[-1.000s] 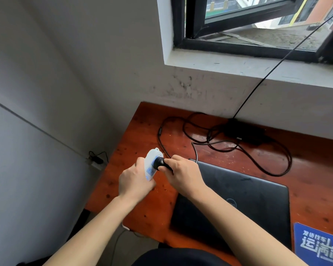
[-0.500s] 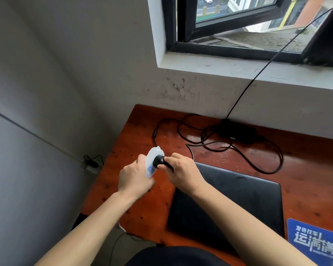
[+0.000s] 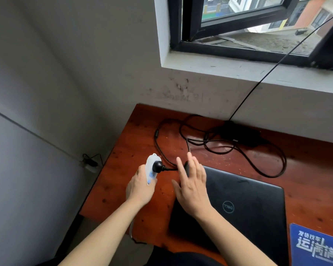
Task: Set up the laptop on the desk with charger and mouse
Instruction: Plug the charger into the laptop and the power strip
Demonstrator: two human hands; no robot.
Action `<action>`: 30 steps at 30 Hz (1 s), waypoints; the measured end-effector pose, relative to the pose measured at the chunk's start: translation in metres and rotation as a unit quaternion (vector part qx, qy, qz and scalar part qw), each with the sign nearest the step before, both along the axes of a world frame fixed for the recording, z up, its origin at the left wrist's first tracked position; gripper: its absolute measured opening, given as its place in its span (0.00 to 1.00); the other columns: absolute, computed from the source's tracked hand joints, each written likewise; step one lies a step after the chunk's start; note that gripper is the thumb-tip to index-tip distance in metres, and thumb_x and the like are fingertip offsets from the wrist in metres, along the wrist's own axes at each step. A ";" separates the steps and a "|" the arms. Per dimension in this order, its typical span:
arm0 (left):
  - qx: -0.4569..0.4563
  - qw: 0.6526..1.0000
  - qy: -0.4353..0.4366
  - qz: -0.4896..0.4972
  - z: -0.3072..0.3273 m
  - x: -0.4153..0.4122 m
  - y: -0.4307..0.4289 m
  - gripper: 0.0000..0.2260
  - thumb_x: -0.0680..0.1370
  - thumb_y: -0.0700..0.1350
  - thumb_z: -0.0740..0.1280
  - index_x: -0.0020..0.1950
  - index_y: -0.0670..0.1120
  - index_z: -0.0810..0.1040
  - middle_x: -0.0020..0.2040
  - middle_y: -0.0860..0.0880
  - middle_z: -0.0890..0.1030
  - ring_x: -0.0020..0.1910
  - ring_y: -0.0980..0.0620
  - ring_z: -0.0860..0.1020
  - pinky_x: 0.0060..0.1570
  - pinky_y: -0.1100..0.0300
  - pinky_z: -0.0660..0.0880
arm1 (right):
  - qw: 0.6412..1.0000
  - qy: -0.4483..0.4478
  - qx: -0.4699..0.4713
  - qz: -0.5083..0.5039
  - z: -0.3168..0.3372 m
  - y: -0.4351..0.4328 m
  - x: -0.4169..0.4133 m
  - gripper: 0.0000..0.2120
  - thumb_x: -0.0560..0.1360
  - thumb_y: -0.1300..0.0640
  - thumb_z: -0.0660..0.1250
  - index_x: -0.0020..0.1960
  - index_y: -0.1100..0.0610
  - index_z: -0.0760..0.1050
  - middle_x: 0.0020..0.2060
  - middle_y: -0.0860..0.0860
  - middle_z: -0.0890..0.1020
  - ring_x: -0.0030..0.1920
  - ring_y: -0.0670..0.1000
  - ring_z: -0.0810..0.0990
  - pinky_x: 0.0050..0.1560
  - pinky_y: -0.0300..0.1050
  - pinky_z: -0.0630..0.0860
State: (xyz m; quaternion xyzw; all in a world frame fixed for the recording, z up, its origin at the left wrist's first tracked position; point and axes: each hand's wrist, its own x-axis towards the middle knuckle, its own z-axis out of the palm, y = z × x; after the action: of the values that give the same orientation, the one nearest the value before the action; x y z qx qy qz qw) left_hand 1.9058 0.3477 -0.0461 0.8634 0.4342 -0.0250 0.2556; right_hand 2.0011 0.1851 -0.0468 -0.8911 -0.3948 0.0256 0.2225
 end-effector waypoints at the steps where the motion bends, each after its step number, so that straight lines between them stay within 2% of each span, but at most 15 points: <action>1: -0.020 0.999 0.008 0.027 -0.005 -0.001 0.003 0.16 0.78 0.53 0.66 0.61 0.48 0.67 0.54 0.46 0.80 0.49 0.43 0.79 0.42 0.54 0.73 | 0.999 0.028 -0.022 -0.018 -0.008 -0.006 -0.004 0.36 0.78 0.49 0.66 0.81 0.56 0.54 0.80 0.62 0.52 0.79 0.61 0.50 0.78 0.58 0.52; 3: -0.052 0.996 0.023 0.070 -0.017 -0.005 0.010 0.15 0.80 0.51 0.64 0.63 0.46 0.68 0.57 0.44 0.79 0.49 0.43 0.78 0.43 0.53 0.73 | 0.992 0.091 -0.084 -0.028 -0.030 -0.017 -0.011 0.40 0.79 0.45 0.64 0.82 0.56 0.47 0.81 0.60 0.45 0.80 0.60 0.45 0.78 0.55 0.49; 5: -0.081 0.992 0.023 0.091 -0.031 -0.009 0.015 0.15 0.80 0.48 0.64 0.65 0.45 0.68 0.59 0.43 0.78 0.53 0.41 0.78 0.47 0.50 0.76 | 0.977 0.141 -0.156 -0.023 -0.051 -0.025 -0.013 0.40 0.80 0.41 0.60 0.82 0.53 0.43 0.81 0.59 0.40 0.80 0.61 0.43 0.78 0.55 0.50; 7: -0.095 0.991 0.016 0.091 -0.039 -0.013 0.018 0.16 0.81 0.47 0.64 0.66 0.45 0.67 0.60 0.43 0.78 0.55 0.41 0.78 0.50 0.49 0.78 | 0.963 0.155 -0.219 -0.025 -0.065 -0.029 -0.013 0.39 0.80 0.39 0.57 0.82 0.51 0.43 0.81 0.59 0.40 0.80 0.61 0.42 0.78 0.55 0.51; 9: -0.102 0.991 0.011 0.085 -0.049 -0.015 0.023 0.17 0.81 0.47 0.64 0.68 0.46 0.67 0.60 0.44 0.78 0.55 0.43 0.78 0.48 0.51 0.78 | 0.954 0.154 -0.256 -0.035 -0.076 -0.028 -0.017 0.38 0.80 0.38 0.55 0.82 0.51 0.43 0.81 0.59 0.40 0.80 0.61 0.41 0.78 0.56 0.51; 15: -0.103 0.993 -0.007 0.055 -0.063 -0.017 0.037 0.20 0.78 0.49 0.69 0.67 0.49 0.69 0.58 0.46 0.79 0.54 0.44 0.78 0.47 0.52 0.78 | 0.952 0.149 -0.260 -0.059 -0.084 -0.027 -0.023 0.36 0.80 0.38 0.52 0.82 0.50 0.43 0.81 0.58 0.38 0.80 0.60 0.37 0.79 0.57 0.46; 18: -0.097 0.995 0.026 0.026 -0.068 -0.018 0.039 0.24 0.78 0.52 0.69 0.72 0.51 0.66 0.60 0.47 0.79 0.57 0.44 0.78 0.48 0.52 0.76 | 0.950 0.153 -0.263 -0.064 -0.084 -0.026 -0.024 0.36 0.80 0.37 0.50 0.82 0.49 0.42 0.80 0.56 0.37 0.80 0.59 0.36 0.79 0.56 0.44; 21: -0.084 0.994 0.062 -0.012 -0.070 -0.019 0.038 0.28 0.78 0.56 0.67 0.75 0.52 0.63 0.63 0.47 0.76 0.59 0.45 0.77 0.50 0.54 0.76 | 0.950 0.155 -0.263 -0.064 -0.081 -0.026 -0.025 0.36 0.80 0.37 0.51 0.82 0.49 0.42 0.81 0.56 0.37 0.80 0.58 0.36 0.79 0.55 0.44; 25: -0.089 0.992 0.088 -0.015 -0.065 -0.018 0.033 0.32 0.78 0.62 0.63 0.77 0.51 0.60 0.68 0.46 0.72 0.63 0.46 0.75 0.54 0.54 0.75 | 0.954 0.148 -0.253 -0.059 -0.071 -0.031 -0.015 0.36 0.80 0.35 0.52 0.82 0.48 0.46 0.81 0.56 0.42 0.81 0.58 0.40 0.79 0.55 0.46; 30: -0.066 0.996 0.049 0.036 -0.044 -0.029 0.021 0.28 0.81 0.62 0.56 0.78 0.52 0.58 0.75 0.47 0.65 0.71 0.45 0.67 0.63 0.50 0.71 | 0.976 0.098 -0.190 -0.043 -0.049 -0.038 0.011 0.35 0.81 0.35 0.53 0.82 0.50 0.51 0.81 0.57 0.46 0.81 0.59 0.44 0.78 0.55 0.48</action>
State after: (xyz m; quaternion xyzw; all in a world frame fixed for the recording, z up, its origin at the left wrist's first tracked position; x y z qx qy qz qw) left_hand 1.8765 0.3687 -0.0900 0.8263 0.4744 -0.0870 0.2908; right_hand 2.0124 0.1475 -0.0961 -0.9262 -0.3206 0.1780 0.0878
